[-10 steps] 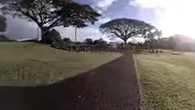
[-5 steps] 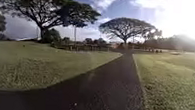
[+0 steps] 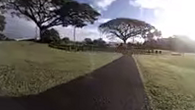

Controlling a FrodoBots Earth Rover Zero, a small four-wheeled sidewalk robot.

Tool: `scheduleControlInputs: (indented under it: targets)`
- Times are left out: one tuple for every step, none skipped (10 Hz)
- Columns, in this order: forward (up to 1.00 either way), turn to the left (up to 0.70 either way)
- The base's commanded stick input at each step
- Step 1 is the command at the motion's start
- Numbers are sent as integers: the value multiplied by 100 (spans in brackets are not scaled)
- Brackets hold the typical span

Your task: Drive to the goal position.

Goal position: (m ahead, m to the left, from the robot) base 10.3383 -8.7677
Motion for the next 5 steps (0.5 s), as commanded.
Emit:
scheduleControlInputs:
  targets:
    - [45, -6]
    - [45, -26]
    - [45, -26]
    - [45, -26]
    - [45, -26]
